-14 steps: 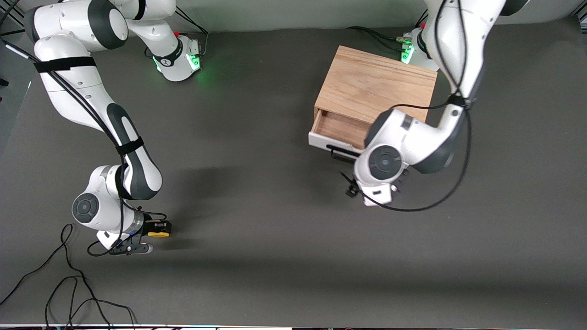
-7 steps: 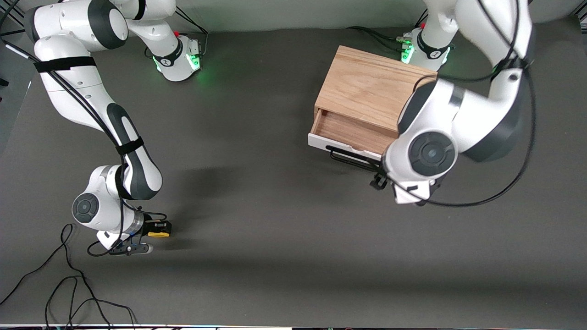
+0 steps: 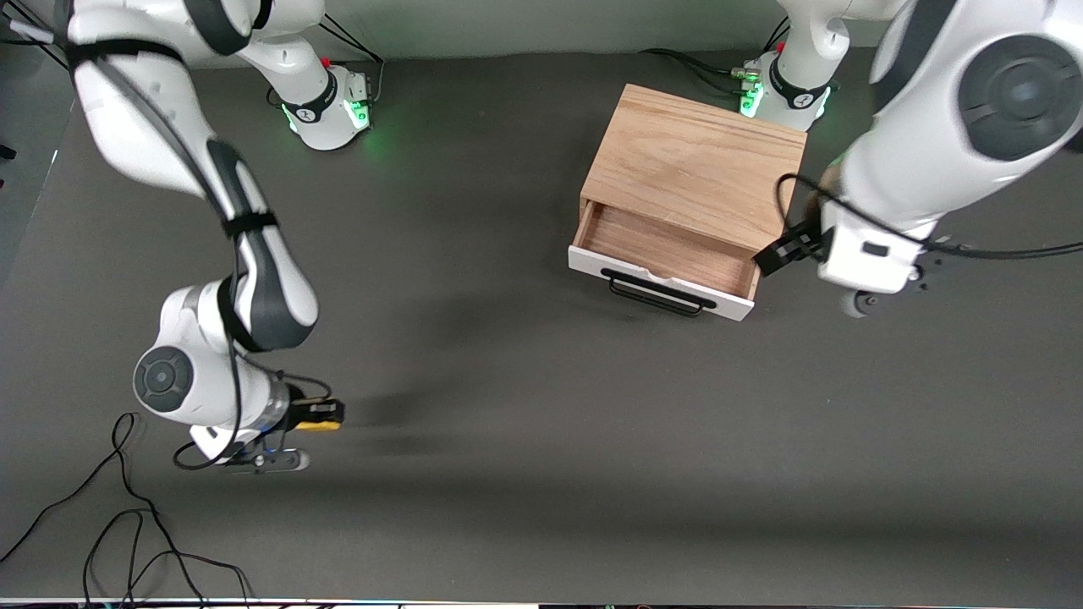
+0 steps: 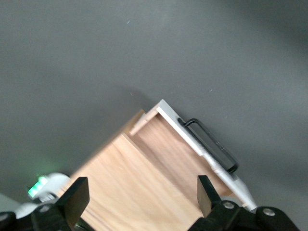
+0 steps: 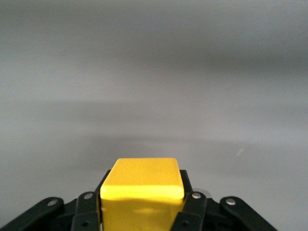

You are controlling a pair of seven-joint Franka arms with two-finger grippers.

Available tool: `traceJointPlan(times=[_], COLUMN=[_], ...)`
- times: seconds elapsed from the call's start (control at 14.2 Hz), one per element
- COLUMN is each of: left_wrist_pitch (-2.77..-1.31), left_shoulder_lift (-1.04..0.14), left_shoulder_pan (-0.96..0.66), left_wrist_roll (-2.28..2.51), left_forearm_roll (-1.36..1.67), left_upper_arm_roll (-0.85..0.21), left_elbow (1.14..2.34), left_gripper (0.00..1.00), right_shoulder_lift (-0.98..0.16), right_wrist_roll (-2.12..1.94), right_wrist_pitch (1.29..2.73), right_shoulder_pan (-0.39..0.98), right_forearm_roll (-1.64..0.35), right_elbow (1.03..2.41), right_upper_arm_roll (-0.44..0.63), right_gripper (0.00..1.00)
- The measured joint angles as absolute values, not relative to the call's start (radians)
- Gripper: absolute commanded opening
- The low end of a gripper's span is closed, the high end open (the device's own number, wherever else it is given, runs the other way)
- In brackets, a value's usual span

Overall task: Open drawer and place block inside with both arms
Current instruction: 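Carry the cube toward the drawer while the left gripper withdraws, then lower the cube into the open drawer and open the right gripper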

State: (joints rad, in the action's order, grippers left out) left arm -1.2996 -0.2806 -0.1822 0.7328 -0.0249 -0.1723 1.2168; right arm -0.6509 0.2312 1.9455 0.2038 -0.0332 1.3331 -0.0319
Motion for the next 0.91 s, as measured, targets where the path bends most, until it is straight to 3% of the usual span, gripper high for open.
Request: traceJointPlan(times=[0.14,0.35,0.63,0.91], left_wrist_pitch=[-1.310,-1.347,-1.478,-1.537], left_shoulder_lift=[-0.250,-0.214,-0.105,-0.038], left_shoulder_pan=[-0.107,-0.030,-0.033,-0.032], left_wrist_roll=[0.506,0.316,0.262,0.195], left_forearm_roll=[-0.025,-0.022,-0.022,-0.023], left_upper_arm_roll=[-0.167,-0.162,-0.174,-0.153], left_elbow=[1.250,1.295,1.475,1.573], left_gripper=[1.00,1.00,1.00,1.00], right_shoulder_lift=[-0.631,-0.629,-0.638,-0.691], right_wrist_roll=[0.395,0.629,0.984,1.303], right_wrist_pitch=[1.784,1.695,1.709,1.870], right_shoulder_pan=[0.303,0.452,0.653,0.837], right_forearm_roll=[-0.033,-0.034,-0.034,-0.033], right_elbow=[1.205,1.081,1.028,1.027], right_upper_arm_roll=[-0.033,-0.034,-0.042,-0.047], right_gripper=[0.00,0.00,0.00,0.00])
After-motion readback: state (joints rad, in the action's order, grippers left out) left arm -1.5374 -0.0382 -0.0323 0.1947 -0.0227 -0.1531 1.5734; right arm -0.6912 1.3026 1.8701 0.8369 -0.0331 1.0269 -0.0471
